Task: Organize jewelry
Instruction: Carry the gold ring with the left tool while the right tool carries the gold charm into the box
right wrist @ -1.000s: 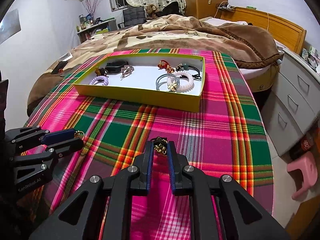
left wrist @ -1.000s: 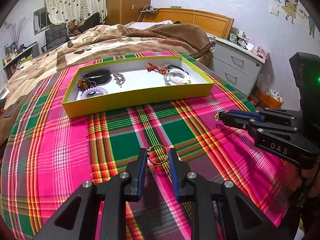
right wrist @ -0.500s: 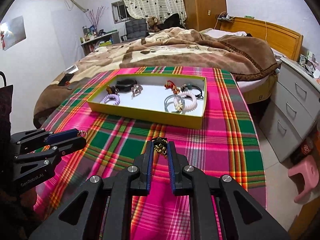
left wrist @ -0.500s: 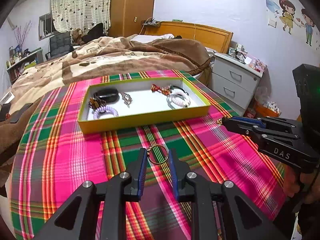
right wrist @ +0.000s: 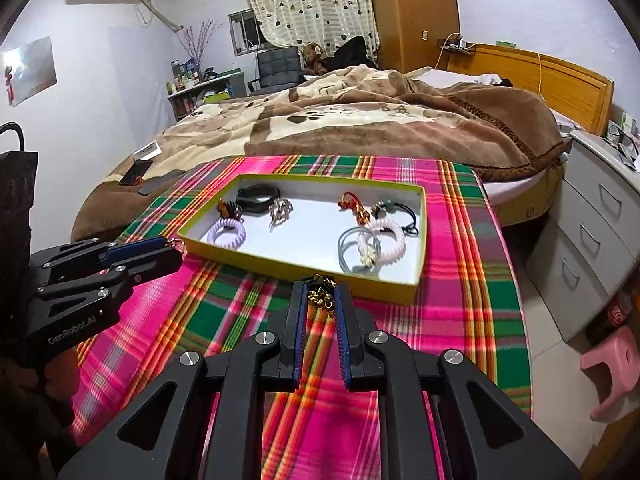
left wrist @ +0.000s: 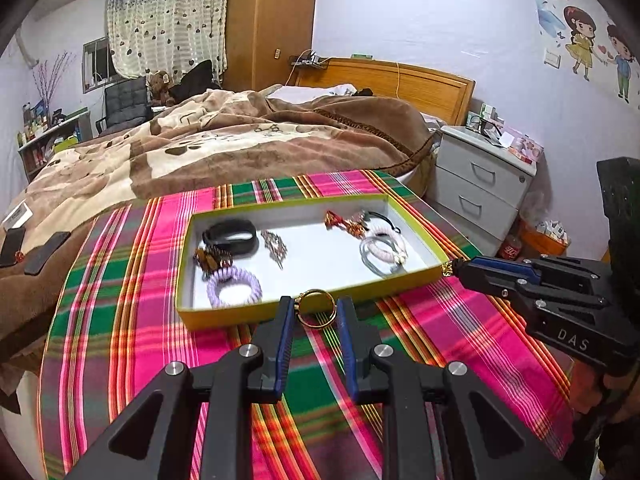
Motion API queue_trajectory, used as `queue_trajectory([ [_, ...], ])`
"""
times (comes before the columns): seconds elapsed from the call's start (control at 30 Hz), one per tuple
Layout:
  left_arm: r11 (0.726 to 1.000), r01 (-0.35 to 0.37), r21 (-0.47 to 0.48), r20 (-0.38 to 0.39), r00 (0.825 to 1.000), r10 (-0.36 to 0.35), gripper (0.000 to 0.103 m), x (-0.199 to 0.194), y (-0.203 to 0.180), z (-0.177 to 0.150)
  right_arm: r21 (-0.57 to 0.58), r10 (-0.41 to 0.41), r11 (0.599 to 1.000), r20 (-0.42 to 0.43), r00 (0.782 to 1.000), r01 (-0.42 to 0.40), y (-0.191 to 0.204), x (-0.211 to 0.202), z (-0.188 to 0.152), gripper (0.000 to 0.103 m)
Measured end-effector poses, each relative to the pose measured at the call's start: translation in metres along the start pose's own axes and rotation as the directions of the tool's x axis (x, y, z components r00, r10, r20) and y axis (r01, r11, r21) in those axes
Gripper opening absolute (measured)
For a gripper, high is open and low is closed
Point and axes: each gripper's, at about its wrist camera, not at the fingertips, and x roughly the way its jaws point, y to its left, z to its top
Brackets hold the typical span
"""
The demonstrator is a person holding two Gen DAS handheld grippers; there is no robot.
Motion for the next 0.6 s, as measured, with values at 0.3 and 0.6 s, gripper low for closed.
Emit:
queue_trajectory([
  [0.3,1.000,-0.014,0.017,-0.015,1.000,0.014,0.022,0.037,0.012,0.021,0.011,0.018,1.000,-0.019,1.000,-0.018,-0.007,0.036,0.024,0.014],
  [0.6,1.000,-0.017,0.018,-0.035,0.999,0.018,0.022,0.074,0.023,0.030,0.010,0.026,1.000,-0.050,0.998,-0.026,-0.011,0.079,0.042,0.014],
])
